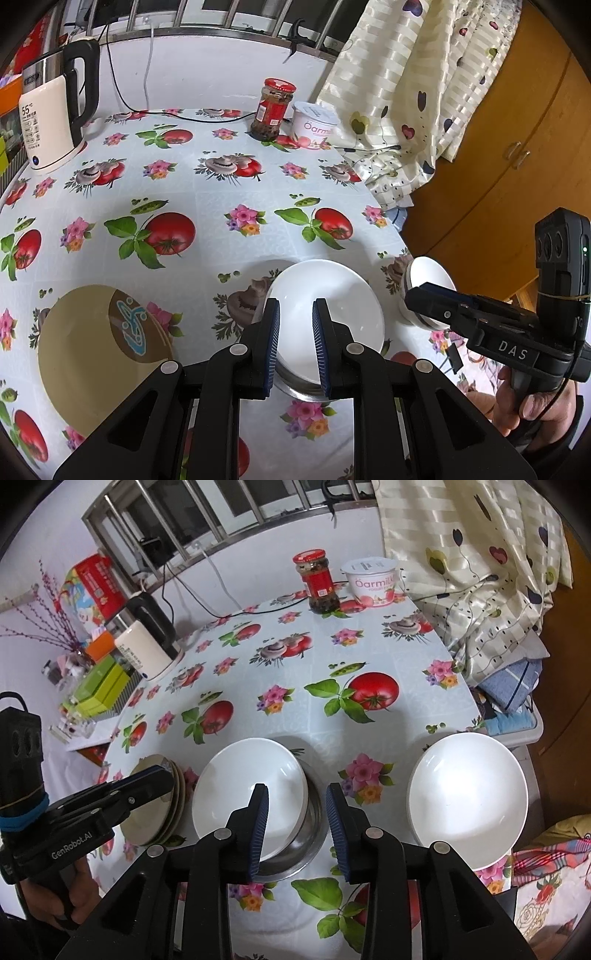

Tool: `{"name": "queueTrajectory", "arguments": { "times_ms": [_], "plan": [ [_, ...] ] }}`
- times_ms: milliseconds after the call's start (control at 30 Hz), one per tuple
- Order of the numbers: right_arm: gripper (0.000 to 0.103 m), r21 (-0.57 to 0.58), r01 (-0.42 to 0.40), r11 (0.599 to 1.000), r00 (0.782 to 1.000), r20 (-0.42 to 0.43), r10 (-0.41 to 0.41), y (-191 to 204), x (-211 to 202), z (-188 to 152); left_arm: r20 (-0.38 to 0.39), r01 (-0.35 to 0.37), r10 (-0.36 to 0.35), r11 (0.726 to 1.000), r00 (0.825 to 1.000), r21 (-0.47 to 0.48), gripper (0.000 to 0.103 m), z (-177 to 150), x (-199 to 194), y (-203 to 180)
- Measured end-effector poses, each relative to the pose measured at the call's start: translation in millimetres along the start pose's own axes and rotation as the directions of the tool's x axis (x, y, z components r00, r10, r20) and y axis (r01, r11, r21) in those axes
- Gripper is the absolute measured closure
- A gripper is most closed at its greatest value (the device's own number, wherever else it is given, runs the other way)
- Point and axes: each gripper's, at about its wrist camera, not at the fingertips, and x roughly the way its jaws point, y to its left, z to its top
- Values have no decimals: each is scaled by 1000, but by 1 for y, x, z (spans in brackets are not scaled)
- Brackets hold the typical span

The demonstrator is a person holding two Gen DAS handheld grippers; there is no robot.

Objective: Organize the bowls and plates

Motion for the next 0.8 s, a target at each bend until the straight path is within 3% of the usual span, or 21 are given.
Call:
{"name": "queueTrajectory", "arguments": {
  "times_ms": [800],
  "plan": [
    [70, 20, 10, 1000, 999, 33, -11, -15, -13, 3, 2, 5, -5, 999, 1000, 51, 84, 8, 3, -18]
  ]
}}
